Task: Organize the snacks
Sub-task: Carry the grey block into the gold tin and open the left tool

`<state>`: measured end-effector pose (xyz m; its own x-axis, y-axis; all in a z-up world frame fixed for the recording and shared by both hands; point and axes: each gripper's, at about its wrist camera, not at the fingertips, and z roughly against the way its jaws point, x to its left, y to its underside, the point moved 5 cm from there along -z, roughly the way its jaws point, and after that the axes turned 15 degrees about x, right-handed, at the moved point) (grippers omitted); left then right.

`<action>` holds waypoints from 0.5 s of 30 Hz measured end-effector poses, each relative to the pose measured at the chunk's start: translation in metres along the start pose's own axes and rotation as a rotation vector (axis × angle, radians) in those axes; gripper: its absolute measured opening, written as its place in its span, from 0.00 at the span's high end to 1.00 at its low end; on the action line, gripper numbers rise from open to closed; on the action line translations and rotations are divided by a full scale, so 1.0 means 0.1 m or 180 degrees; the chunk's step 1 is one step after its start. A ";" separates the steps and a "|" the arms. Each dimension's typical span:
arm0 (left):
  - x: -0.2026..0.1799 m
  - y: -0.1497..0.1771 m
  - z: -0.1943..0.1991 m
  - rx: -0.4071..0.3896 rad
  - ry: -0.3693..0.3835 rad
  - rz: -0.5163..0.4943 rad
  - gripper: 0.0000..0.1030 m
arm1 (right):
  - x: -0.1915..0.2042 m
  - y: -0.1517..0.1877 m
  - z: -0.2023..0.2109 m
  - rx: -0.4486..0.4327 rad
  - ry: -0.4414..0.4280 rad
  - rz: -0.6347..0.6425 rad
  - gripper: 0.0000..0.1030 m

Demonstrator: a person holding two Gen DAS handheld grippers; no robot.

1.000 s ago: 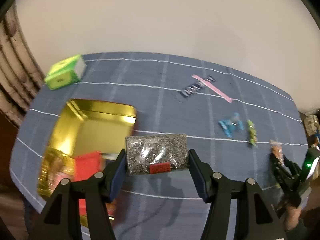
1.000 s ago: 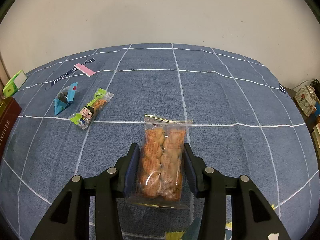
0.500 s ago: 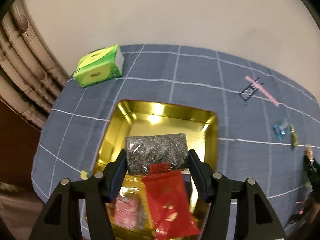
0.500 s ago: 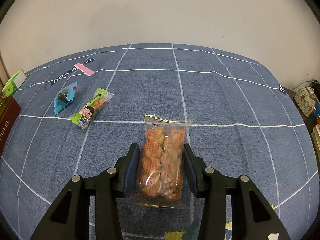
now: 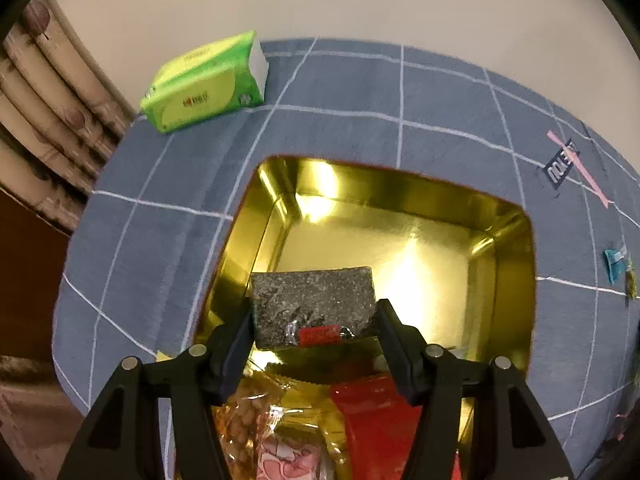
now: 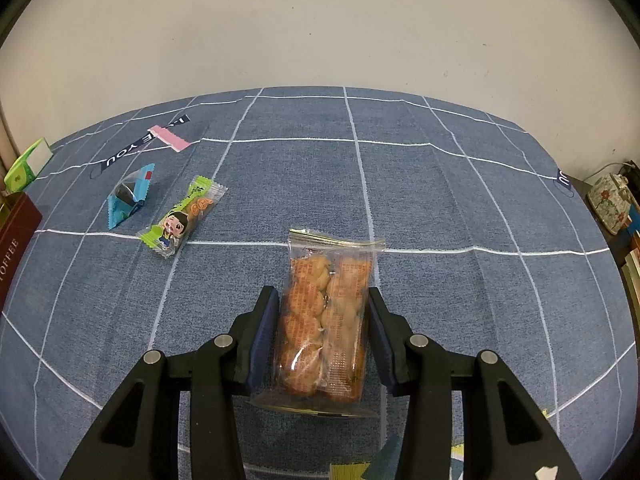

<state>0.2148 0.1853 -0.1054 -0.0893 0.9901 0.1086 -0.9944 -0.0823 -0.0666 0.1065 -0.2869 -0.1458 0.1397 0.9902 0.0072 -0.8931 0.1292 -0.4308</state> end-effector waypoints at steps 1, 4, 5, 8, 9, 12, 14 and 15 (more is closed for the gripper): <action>0.01 0.00 -0.03 0.0019 0.0008 0.0015 0.41 | 0.00 0.00 0.00 0.0000 0.0001 0.0001 0.60; 0.01 0.02 -0.09 0.0067 0.0000 0.0005 0.41 | -0.01 0.00 0.00 0.0000 0.0015 0.0000 0.60; 0.01 0.02 -0.11 0.0073 -0.0008 0.0001 0.41 | -0.01 0.00 0.00 0.0000 0.0016 0.0000 0.60; 0.00 0.02 -0.14 0.0077 0.0003 -0.0002 0.41 | -0.01 0.00 -0.01 0.0000 0.0017 0.0002 0.60; 0.00 0.01 -0.14 0.0073 0.0002 -0.0006 0.41 | 0.00 0.00 -0.01 -0.0001 0.0018 0.0002 0.60; 0.00 0.01 -0.15 0.0078 -0.0028 0.0005 0.41 | 0.00 0.00 -0.01 -0.0001 0.0016 0.0001 0.60; -0.01 0.02 -0.15 0.0088 -0.0051 0.0004 0.41 | 0.00 0.00 -0.01 -0.0002 0.0021 0.0004 0.60; -0.02 0.02 -0.16 0.0089 -0.0058 0.0000 0.41 | 0.00 0.00 -0.01 -0.0001 0.0018 0.0004 0.60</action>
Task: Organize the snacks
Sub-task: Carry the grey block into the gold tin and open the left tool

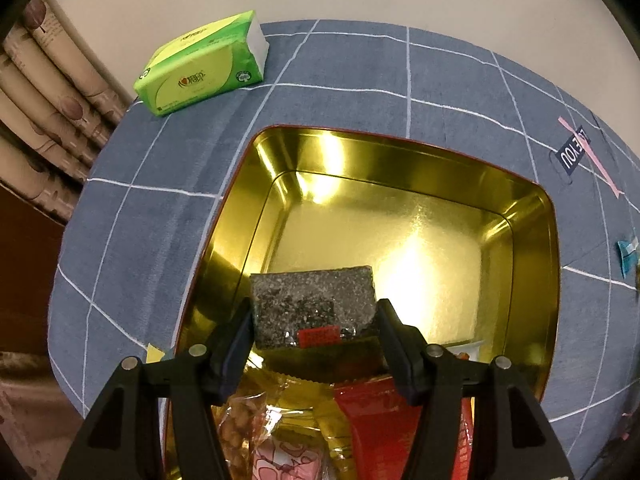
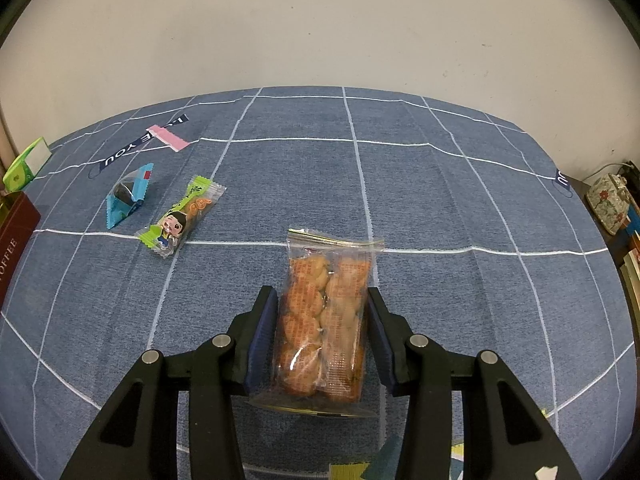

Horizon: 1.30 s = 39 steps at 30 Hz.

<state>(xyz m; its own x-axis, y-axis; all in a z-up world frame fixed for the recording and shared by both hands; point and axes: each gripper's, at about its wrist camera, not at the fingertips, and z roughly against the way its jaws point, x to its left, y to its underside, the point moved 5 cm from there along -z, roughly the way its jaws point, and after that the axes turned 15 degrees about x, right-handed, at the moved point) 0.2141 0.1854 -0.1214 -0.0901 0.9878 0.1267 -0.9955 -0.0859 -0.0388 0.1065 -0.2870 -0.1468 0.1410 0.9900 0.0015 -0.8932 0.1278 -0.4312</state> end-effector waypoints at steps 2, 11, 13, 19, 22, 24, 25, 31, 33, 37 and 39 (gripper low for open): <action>-0.01 0.00 0.00 -0.0003 -0.0034 -0.0014 0.41 | -0.01 0.00 0.00 0.0000 0.0000 0.0002 0.60; 0.00 0.04 0.06 -0.0032 -0.0087 -0.0054 0.37 | 0.00 0.00 0.00 0.0000 0.0002 0.0002 0.60; 0.00 0.05 0.10 -0.0071 -0.0116 -0.0066 0.37 | -0.01 0.00 0.00 0.0000 0.0002 0.0002 0.60; 0.02 0.10 0.26 -0.0171 -0.0083 -0.0052 0.37 | -0.01 0.00 0.00 0.0002 0.0003 0.0002 0.60; 0.02 0.15 0.34 -0.0217 -0.0051 -0.0064 0.37 | 0.00 0.00 0.00 0.0003 0.0003 0.0005 0.60; 0.02 0.20 0.39 -0.0261 -0.0033 -0.0056 0.37 | 0.00 0.00 0.00 0.0003 0.0005 0.0005 0.60; 0.03 0.22 0.43 -0.0304 -0.0049 -0.0033 0.37 | 0.00 0.00 0.00 0.0003 0.0004 0.0004 0.60; 0.08 0.39 0.66 -0.0536 -0.0092 0.0040 0.37 | -0.01 0.00 0.00 0.0005 0.0008 0.0007 0.60; 0.10 0.48 0.72 -0.0588 -0.0068 0.0064 0.37 | -0.01 0.00 0.00 0.0006 0.0005 0.0006 0.60; 0.17 0.64 0.79 -0.0659 -0.0078 0.0122 0.37 | -0.01 -0.01 0.00 0.0007 0.0005 0.0006 0.60; 0.25 0.73 0.80 -0.0659 -0.0045 0.0196 0.37 | -0.01 -0.01 0.00 0.0012 -0.0002 0.0001 0.60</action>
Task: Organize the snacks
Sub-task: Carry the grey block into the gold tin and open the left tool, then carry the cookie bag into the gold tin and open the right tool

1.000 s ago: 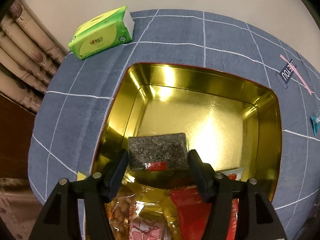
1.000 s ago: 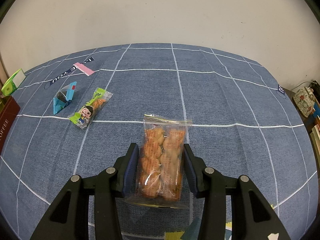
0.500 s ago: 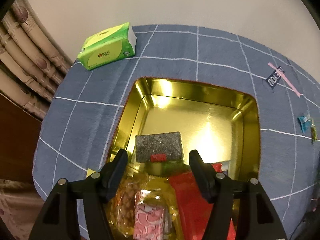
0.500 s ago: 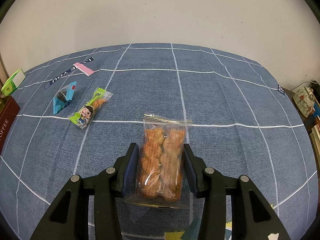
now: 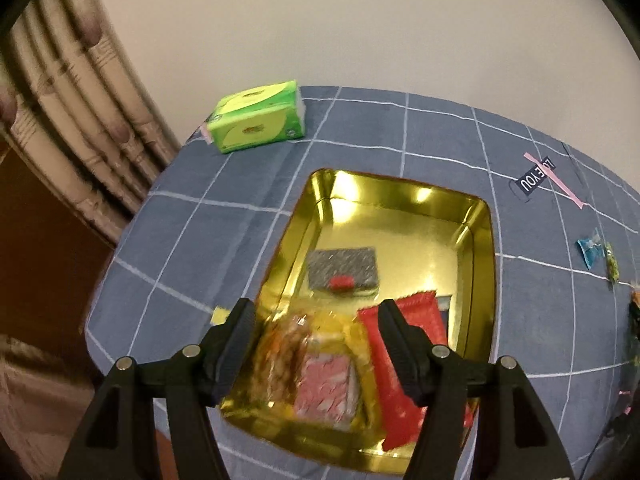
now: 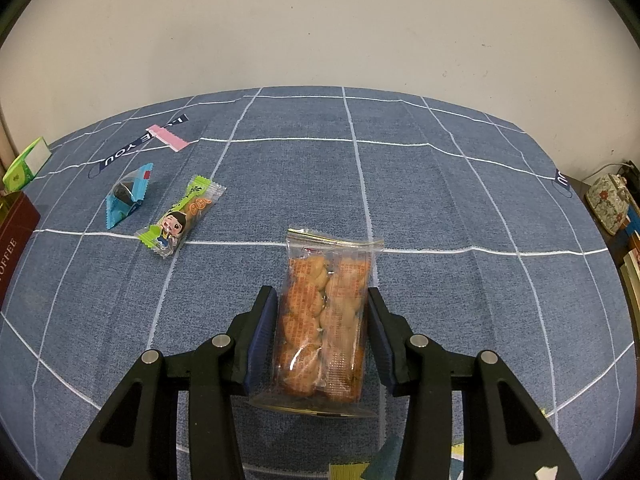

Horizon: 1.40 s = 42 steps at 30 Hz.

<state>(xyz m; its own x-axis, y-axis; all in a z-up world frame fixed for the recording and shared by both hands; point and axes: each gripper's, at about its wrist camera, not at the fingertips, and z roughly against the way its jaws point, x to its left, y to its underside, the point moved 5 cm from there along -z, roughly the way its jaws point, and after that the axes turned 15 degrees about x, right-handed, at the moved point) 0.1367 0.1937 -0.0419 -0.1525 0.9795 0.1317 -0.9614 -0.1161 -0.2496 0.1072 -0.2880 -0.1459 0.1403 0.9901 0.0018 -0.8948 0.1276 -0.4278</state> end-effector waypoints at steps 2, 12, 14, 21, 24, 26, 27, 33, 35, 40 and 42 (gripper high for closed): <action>0.07 0.08 0.02 -0.0010 0.0016 0.0060 0.37 | 0.00 0.00 0.00 0.0000 -0.0003 0.0001 0.60; 0.36 0.43 0.05 -0.0058 -0.0190 0.0253 0.37 | 0.04 -0.02 0.02 0.0002 0.0056 0.0010 0.67; 0.41 0.49 0.04 -0.0052 -0.0205 0.0284 0.37 | 0.05 -0.02 0.03 0.0013 0.0068 -0.0018 0.67; 0.54 0.59 0.01 -0.0054 -0.0257 0.0415 0.37 | 0.09 -0.01 0.09 0.0070 0.0180 -0.0082 0.67; 0.60 0.63 0.00 -0.0057 -0.0273 0.0471 0.37 | 0.13 -0.03 0.19 0.0035 0.0164 -0.0115 0.67; 0.64 0.66 -0.01 -0.0055 -0.0272 0.0500 0.37 | 0.17 -0.06 0.26 0.0014 0.0127 -0.0151 0.67; 0.67 0.68 -0.02 -0.0056 -0.0289 0.0521 0.37 | 0.20 -0.08 0.31 -0.0003 0.0118 -0.0161 0.67; 0.76 0.77 -0.07 0.0019 -0.0271 0.0584 0.37 | 0.75 -0.18 0.64 -0.0105 -0.0121 0.0092 0.67; 0.77 0.80 -0.07 0.0029 -0.0214 0.0574 0.37 | 1.00 -0.18 0.71 -0.0095 -0.0245 0.0201 0.67; 0.83 0.85 -0.05 0.0012 -0.0235 0.0625 0.37 | 1.74 -0.11 0.87 -0.0045 -0.0498 0.0588 0.67; 0.88 0.86 -0.03 -0.0003 -0.0245 0.0684 0.37 | 2.03 -0.06 0.94 -0.0024 -0.0644 0.0733 0.67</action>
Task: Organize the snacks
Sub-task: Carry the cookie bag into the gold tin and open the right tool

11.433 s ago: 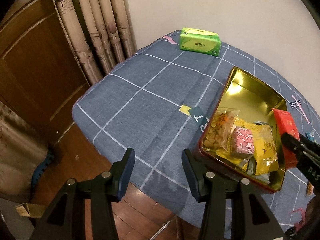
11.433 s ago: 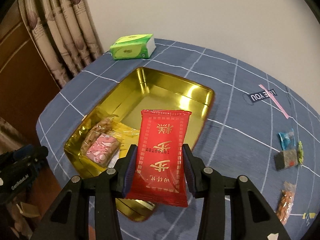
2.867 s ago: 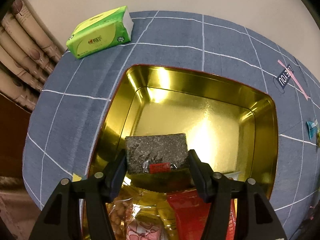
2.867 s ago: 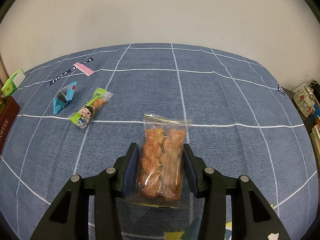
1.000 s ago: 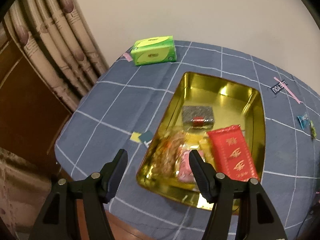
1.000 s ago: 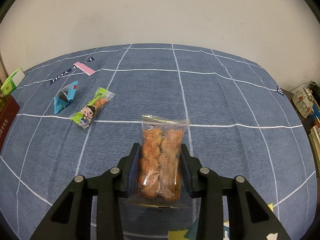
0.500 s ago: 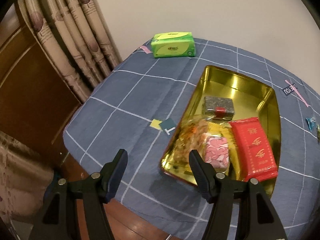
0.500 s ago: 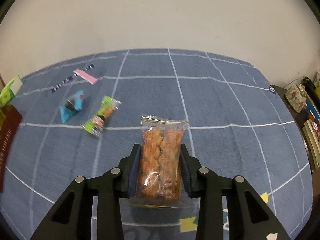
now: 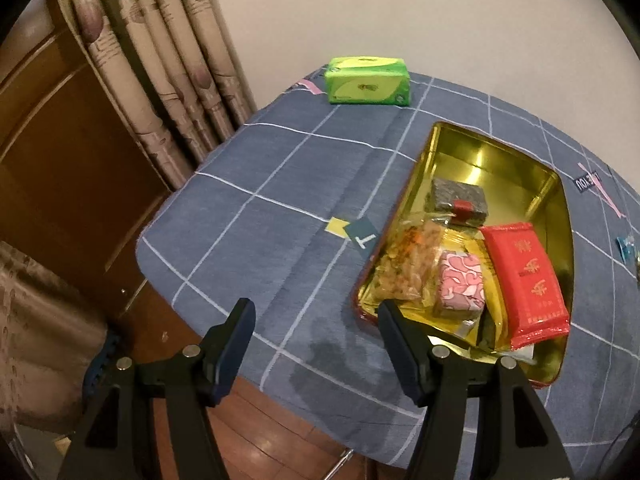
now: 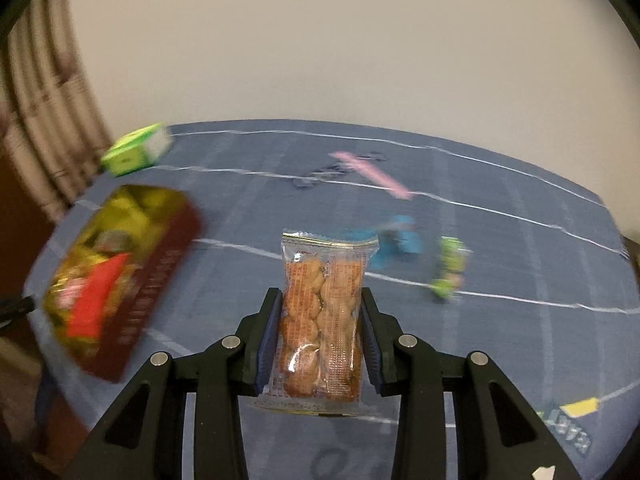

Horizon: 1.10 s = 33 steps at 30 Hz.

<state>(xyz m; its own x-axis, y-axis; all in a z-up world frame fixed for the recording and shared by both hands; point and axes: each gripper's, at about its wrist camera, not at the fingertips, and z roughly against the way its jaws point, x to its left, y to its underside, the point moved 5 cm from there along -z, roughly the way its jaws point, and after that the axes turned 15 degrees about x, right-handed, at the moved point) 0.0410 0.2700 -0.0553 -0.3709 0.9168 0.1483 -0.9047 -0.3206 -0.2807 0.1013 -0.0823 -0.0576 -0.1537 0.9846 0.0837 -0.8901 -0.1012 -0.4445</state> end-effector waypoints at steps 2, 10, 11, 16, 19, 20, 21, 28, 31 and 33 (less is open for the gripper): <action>0.05 0.01 0.00 0.0002 -0.0020 0.0061 0.37 | 0.30 -0.02 0.01 0.0014 -0.0101 0.0162 0.67; 0.24 0.07 -0.08 0.0125 0.0014 0.0247 0.37 | 1.35 -0.08 -0.06 0.0073 -0.0367 0.0692 0.67; 0.27 0.08 -0.09 0.0129 0.0015 0.0276 0.37 | 1.45 -0.07 -0.09 0.0087 -0.0376 0.0745 0.67; 0.36 0.10 -0.09 0.0149 -0.0024 0.0371 0.37 | 1.75 -0.05 -0.17 0.0152 -0.0415 0.0914 0.67; 0.39 0.11 -0.11 0.0173 -0.0003 0.0419 0.37 | 1.88 -0.05 -0.21 0.0169 -0.0421 0.0989 0.67; 0.40 0.11 -0.10 0.0161 -0.0001 0.0426 0.37 | 1.92 -0.06 -0.23 0.0172 -0.0413 0.1009 0.67; 0.40 0.11 -0.09 0.0154 -0.0006 0.0430 0.37 | 1.95 -0.06 -0.25 0.0182 -0.0421 0.1021 0.67; 0.41 0.11 -0.11 0.0156 -0.0031 0.0443 0.37 | 2.15 -0.11 -0.33 0.0212 -0.0455 0.1094 0.67; 0.41 0.10 -0.11 0.0159 -0.0032 0.0444 0.37 | 2.17 -0.09 -0.37 0.0237 -0.0470 0.1102 0.67; 0.40 0.10 -0.12 0.0173 -0.0026 0.0440 0.37 | 2.16 -0.09 -0.40 0.0265 -0.0476 0.1091 0.67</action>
<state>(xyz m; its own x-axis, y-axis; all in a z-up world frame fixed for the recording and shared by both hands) 0.0193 0.3067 -0.0634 -0.4943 0.8611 0.1194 -0.8547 -0.4564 -0.2473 0.0930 0.1373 -0.0712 -0.5039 0.8605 0.0747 -0.8071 -0.4382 -0.3957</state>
